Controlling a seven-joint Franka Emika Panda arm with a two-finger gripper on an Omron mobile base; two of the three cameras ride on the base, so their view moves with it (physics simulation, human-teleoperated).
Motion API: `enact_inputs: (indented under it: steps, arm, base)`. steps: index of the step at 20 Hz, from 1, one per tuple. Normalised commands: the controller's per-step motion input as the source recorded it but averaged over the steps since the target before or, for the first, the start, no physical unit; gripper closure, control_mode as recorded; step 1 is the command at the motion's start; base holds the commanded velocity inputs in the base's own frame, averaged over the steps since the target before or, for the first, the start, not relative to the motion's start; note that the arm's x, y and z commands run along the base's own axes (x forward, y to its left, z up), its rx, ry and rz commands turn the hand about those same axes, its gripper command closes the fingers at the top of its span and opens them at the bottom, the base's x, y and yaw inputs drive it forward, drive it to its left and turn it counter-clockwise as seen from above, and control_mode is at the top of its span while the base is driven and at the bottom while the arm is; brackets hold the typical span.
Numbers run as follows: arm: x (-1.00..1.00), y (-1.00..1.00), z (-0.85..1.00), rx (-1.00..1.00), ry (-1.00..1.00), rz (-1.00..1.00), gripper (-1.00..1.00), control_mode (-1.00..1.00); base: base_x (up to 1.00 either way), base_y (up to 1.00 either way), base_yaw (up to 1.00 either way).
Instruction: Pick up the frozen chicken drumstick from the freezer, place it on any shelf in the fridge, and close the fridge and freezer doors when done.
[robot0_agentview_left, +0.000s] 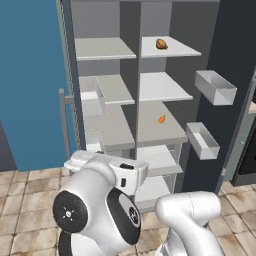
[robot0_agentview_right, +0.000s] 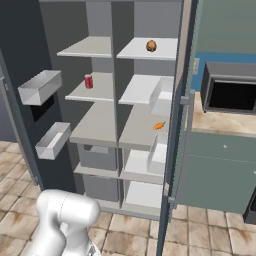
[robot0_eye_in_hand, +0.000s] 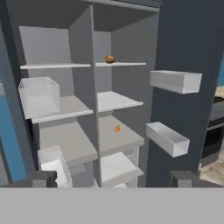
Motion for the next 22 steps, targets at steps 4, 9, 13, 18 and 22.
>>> enact_inputs:
  steps: [4,9,13,18,22]
  arm:
    - [0.47,1.00,-0.36,0.02,-0.11,-0.39,-1.00,-1.00]
    - [0.44,0.87,-0.20,0.00,-0.06,-0.28,-1.00,-1.00]
    - [0.62,0.48,-0.18,0.00,-0.02,-0.20,-1.00,-1.00]
    - [0.82,0.34,-0.27,0.00,0.00,-0.16,-1.00,-1.00]
    - [0.78,0.30,-0.26,0.00,0.00,-0.14,-1.00,-1.00]
  base:
    - [0.00,0.00,0.00]
    - [0.00,0.00,0.00]
    - [0.00,0.00,0.00]
    - [0.00,0.00,0.00]
    - [0.00,0.00,0.00]
